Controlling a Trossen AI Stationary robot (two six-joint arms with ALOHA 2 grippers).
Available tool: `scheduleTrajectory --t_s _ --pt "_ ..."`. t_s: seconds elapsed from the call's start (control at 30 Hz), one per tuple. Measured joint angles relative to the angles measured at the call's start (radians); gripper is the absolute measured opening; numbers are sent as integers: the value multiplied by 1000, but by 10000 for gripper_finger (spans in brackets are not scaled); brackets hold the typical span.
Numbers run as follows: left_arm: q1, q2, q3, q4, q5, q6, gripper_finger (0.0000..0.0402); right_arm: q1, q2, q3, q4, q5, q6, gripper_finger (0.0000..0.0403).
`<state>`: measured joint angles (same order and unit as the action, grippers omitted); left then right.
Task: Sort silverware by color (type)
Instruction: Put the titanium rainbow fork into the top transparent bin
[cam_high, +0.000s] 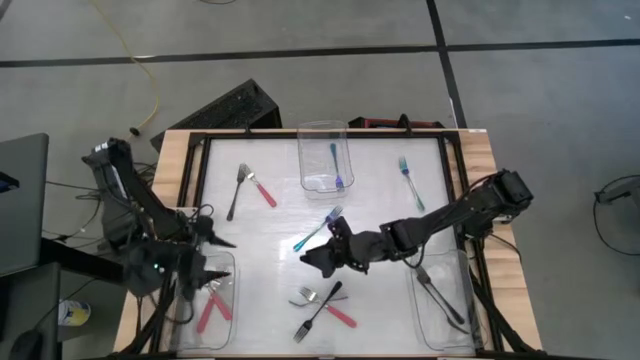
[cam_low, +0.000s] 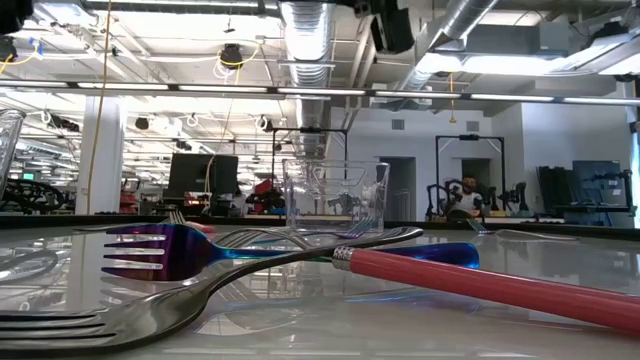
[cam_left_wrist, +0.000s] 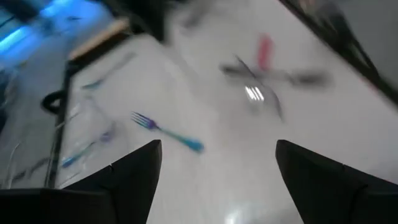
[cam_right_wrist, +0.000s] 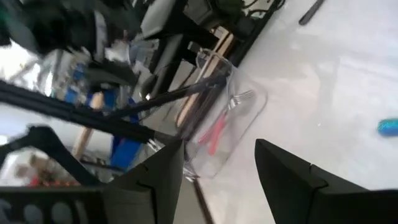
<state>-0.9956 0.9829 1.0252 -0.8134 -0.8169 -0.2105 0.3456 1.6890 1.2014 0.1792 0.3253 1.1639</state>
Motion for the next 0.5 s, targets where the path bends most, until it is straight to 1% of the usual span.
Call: scheduleTrajectory --t_s 0.07,0.13,0.2,0.3,0.33,0.4,0.5 --pt "52 5 0 85 -35 -49 301 -17 -5 0 -1 -46 -57 221" --pt "120 19 0 170 -60 -106 301 -35 -9 0 5 -118 -119 221" --pt "195 44 0 236 -87 -177 301 -51 -9 0 2 -211 -181 221" --pt "310 98 0 308 -103 -334 301 -73 -9 0 -28 -379 -273 221" --pt "346 120 0 322 -90 -385 301 -81 -9 0 -58 -431 -309 221" --pt "407 165 0 339 -33 -451 301 -99 -9 0 -144 -525 -403 221" --pt "477 233 0 373 70 -514 301 -133 -12 0 -301 -611 -516 221"
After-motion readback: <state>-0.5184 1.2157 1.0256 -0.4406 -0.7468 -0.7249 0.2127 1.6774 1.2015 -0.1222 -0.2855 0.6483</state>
